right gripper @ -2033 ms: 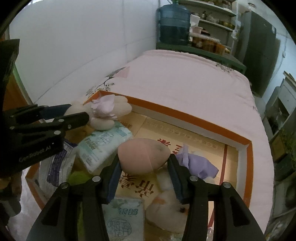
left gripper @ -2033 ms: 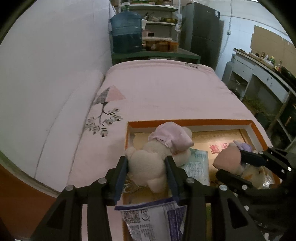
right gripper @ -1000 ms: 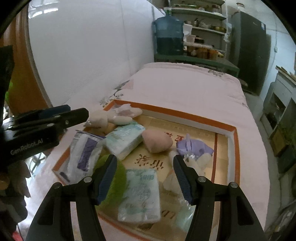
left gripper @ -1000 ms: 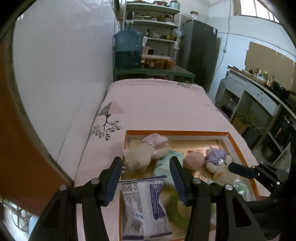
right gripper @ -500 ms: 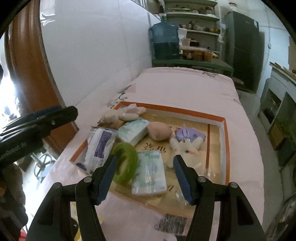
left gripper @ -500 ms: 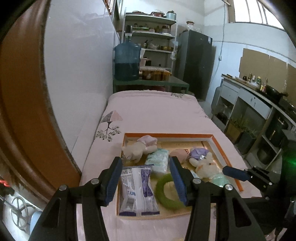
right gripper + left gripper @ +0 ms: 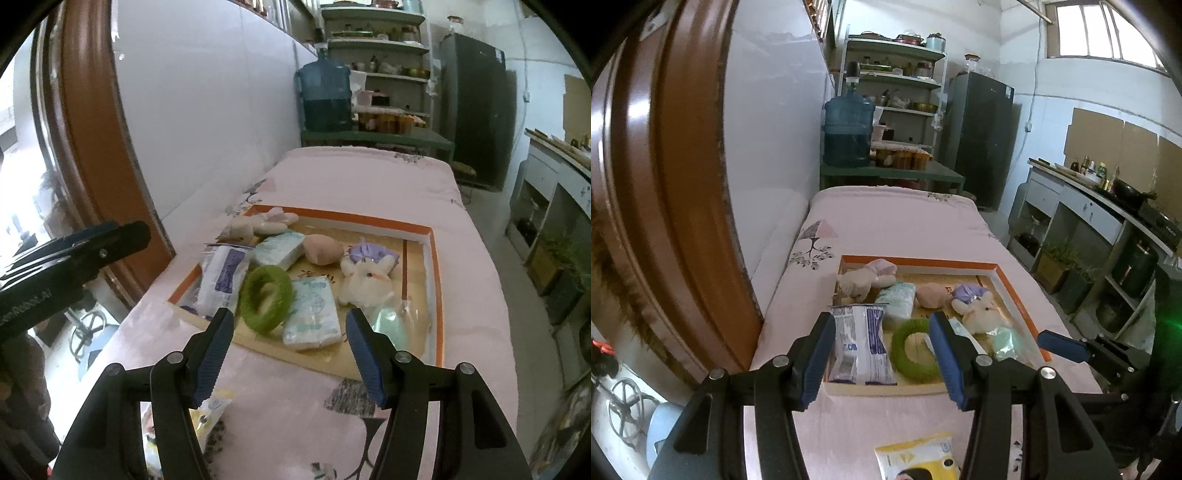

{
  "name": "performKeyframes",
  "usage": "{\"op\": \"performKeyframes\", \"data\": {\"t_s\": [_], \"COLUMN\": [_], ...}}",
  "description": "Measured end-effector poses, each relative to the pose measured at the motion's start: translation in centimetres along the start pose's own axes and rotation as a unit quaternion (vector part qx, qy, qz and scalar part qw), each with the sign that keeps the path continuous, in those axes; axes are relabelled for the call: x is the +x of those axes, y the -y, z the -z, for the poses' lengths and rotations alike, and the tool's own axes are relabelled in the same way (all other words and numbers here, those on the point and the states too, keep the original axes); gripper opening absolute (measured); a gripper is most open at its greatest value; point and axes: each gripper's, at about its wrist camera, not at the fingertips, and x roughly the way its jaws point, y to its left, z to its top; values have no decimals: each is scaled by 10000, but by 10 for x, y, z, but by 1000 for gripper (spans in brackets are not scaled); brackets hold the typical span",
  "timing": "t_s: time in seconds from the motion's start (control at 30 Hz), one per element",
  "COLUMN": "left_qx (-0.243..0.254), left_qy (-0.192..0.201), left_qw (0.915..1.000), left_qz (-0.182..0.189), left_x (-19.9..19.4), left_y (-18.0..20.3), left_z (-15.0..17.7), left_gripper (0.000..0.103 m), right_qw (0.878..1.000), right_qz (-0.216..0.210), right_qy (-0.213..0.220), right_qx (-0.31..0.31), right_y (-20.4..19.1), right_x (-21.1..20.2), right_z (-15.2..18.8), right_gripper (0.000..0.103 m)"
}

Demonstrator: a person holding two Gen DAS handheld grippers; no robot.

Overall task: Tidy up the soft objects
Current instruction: 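Move both tools back from the box toward the yellow wipe pack and scrunchie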

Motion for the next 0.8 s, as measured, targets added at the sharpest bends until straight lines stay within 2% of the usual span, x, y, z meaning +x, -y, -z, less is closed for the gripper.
{"op": "performKeyframes", "data": {"t_s": [0.3,0.53,0.8], "left_qx": [-24,-16,-47], "left_qy": [18,9,-46], "left_qw": [10000,10000,10000], "left_qz": [36,54,63], "left_x": [-25,-41,-52], "left_y": [1,3,3], "left_z": [15,27,42], "left_gripper": [53,53,53], "right_qw": [9998,9990,9987], "right_qz": [42,284,354], "right_qy": [188,345,361], "right_qx": [-12,1,115], "right_y": [-20,-35,-39], "right_x": [-34,-61,-77], "right_z": [17,35,55], "right_gripper": [65,65,65]}}
